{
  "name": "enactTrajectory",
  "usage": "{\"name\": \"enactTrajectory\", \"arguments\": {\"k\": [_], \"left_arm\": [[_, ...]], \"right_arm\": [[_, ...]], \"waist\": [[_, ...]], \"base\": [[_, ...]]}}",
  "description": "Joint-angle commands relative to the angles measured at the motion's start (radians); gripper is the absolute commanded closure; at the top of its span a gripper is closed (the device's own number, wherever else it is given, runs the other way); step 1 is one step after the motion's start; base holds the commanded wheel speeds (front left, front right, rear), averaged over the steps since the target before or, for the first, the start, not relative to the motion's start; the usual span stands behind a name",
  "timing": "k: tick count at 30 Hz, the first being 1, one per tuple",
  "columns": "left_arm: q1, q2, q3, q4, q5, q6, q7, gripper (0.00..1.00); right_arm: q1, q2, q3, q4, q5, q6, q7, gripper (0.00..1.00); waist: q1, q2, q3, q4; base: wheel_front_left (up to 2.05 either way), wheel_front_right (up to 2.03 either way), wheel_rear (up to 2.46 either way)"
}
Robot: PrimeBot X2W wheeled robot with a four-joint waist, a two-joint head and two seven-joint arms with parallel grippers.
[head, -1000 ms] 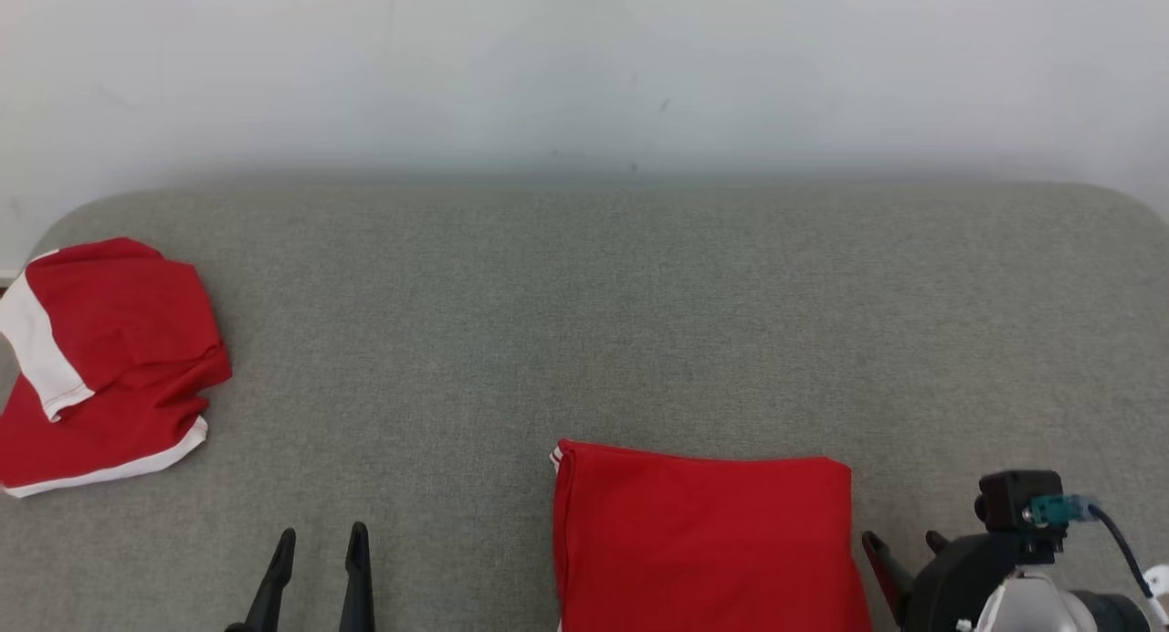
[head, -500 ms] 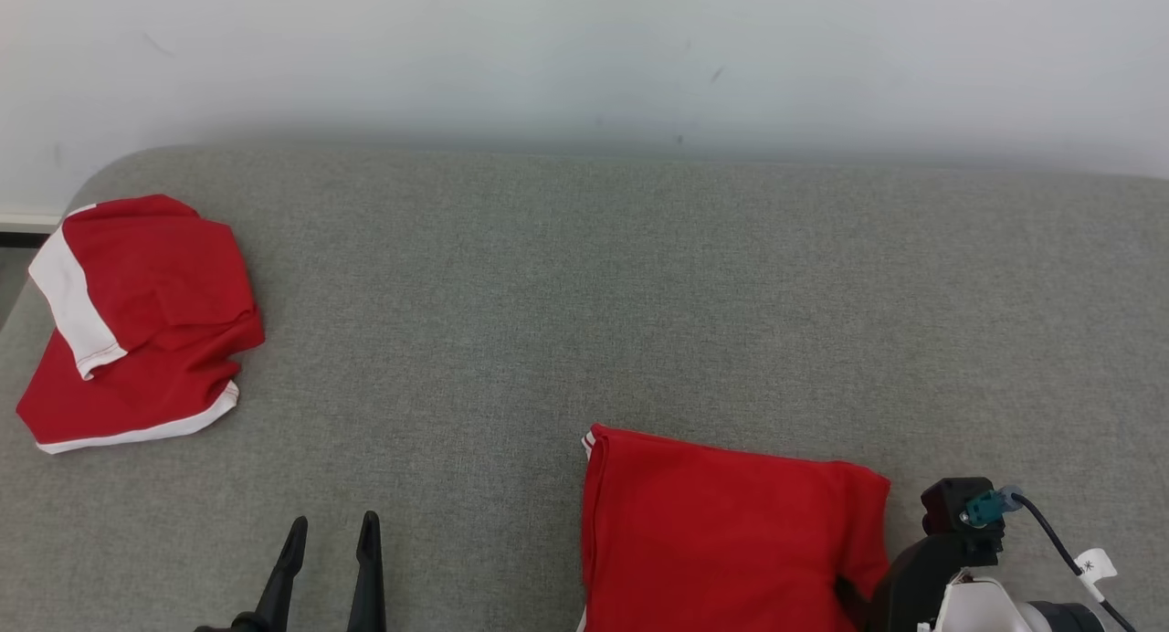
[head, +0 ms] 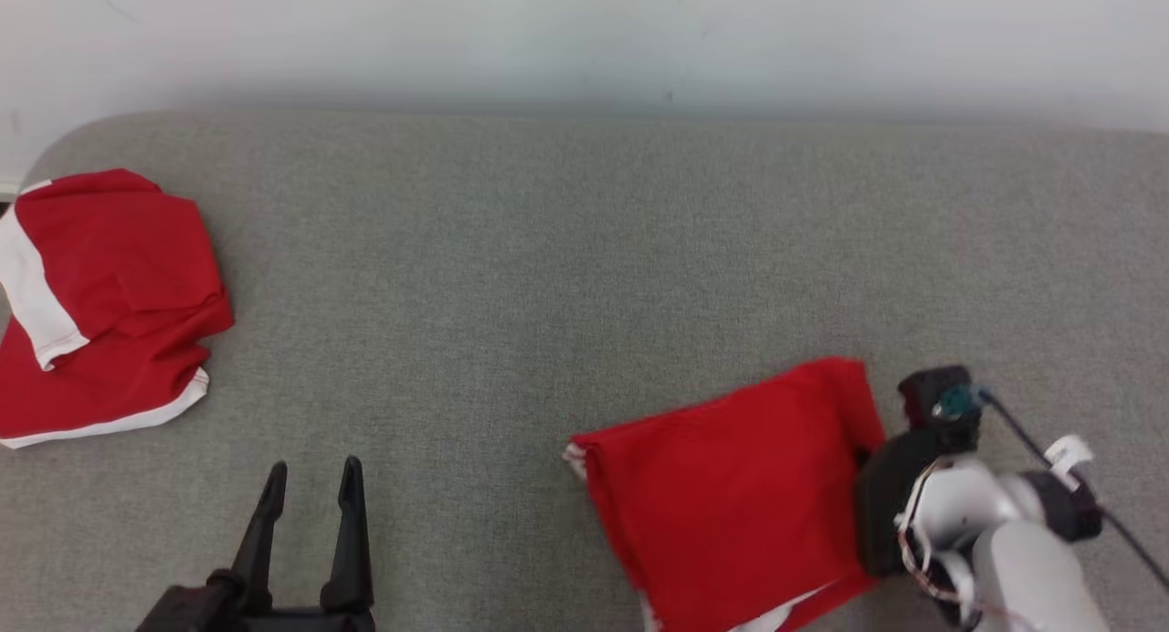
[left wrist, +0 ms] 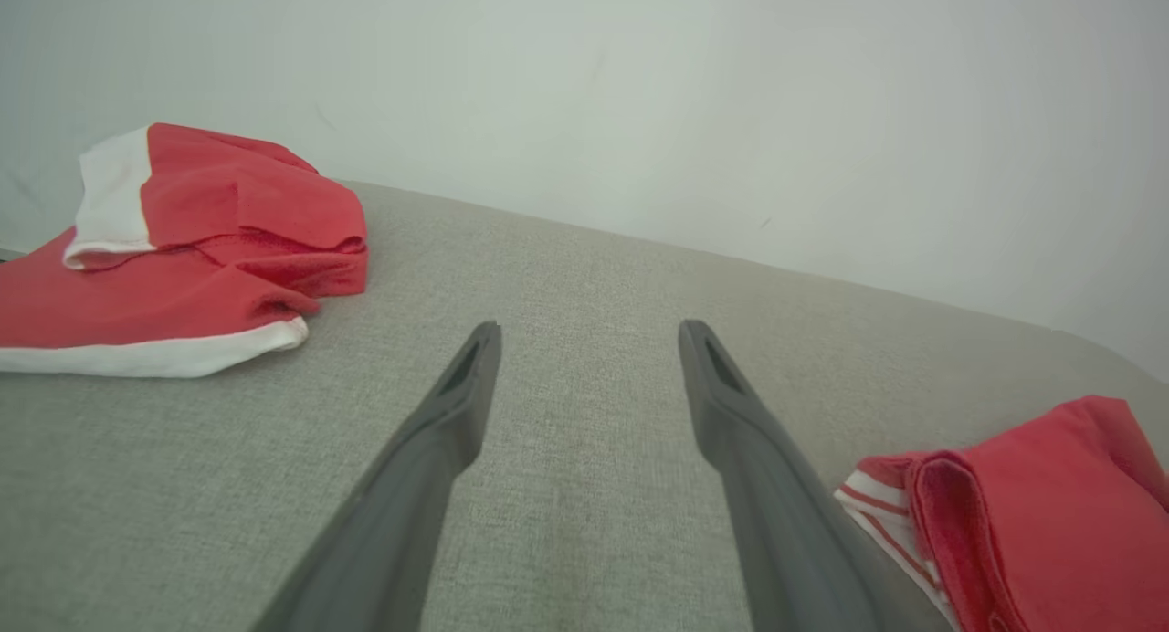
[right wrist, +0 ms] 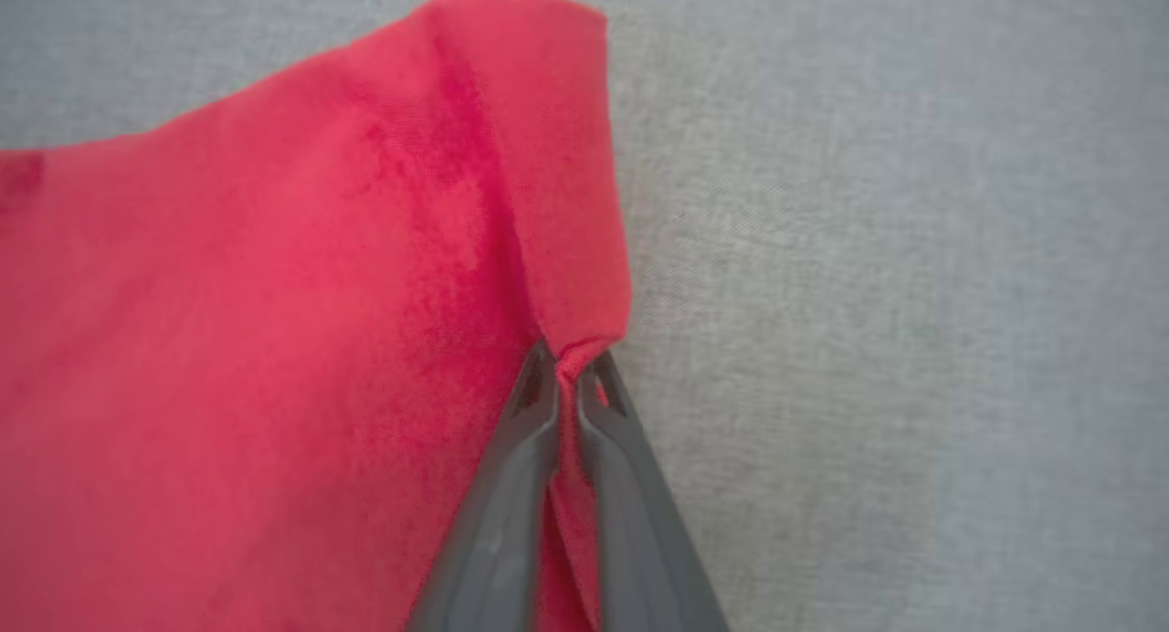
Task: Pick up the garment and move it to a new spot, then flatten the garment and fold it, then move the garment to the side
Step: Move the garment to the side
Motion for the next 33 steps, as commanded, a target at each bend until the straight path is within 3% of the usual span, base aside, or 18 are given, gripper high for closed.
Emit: {"name": "enactTrajectory", "arguments": {"k": [1, 10, 23, 30, 33], "left_arm": [[-0.028, -0.001, 0.001, -0.018, 0.003, -0.001, -0.002, 0.0], [-0.102, 0.011, -0.006, -0.098, 0.029, -0.001, -0.002, 0.0], [-0.151, 0.076, -0.027, -0.168, 0.024, -0.001, -0.002, 0.0], [-0.178, 0.096, -0.045, -0.182, 0.024, -0.001, -0.002, 0.0], [-0.18, 0.097, -0.054, -0.173, 0.015, -0.001, -0.002, 0.0]], "right_arm": [[-0.06, -0.047, -0.023, 0.036, -0.027, -0.003, -0.02, 1.0], [-0.181, -0.224, -0.232, 0.141, -0.131, -0.003, -0.074, 1.0], [-0.311, -0.358, -0.528, 0.243, -0.323, -0.003, -0.301, 1.0], [-0.387, -0.443, -0.609, 0.318, -0.43, -0.003, -0.417, 1.0], [-0.405, -0.469, -0.608, 0.362, -0.415, -0.002, -0.457, 1.0]], "waist": [[-0.0001, -0.0001, 0.047, -0.017], [-0.0001, -0.0001, 0.164, -0.021], [-0.0001, -0.0001, 0.308, -0.027], [-0.0001, -0.0001, 0.368, -0.027], [-0.0001, -0.0001, 0.378, -0.032]], "base": [[0.0, 0.0, 0.0], [0.0, 0.0, 0.0], [0.0, 0.0, 0.0], [0.0, 0.0, 0.0], [0.0, 0.0, 0.0]]}}
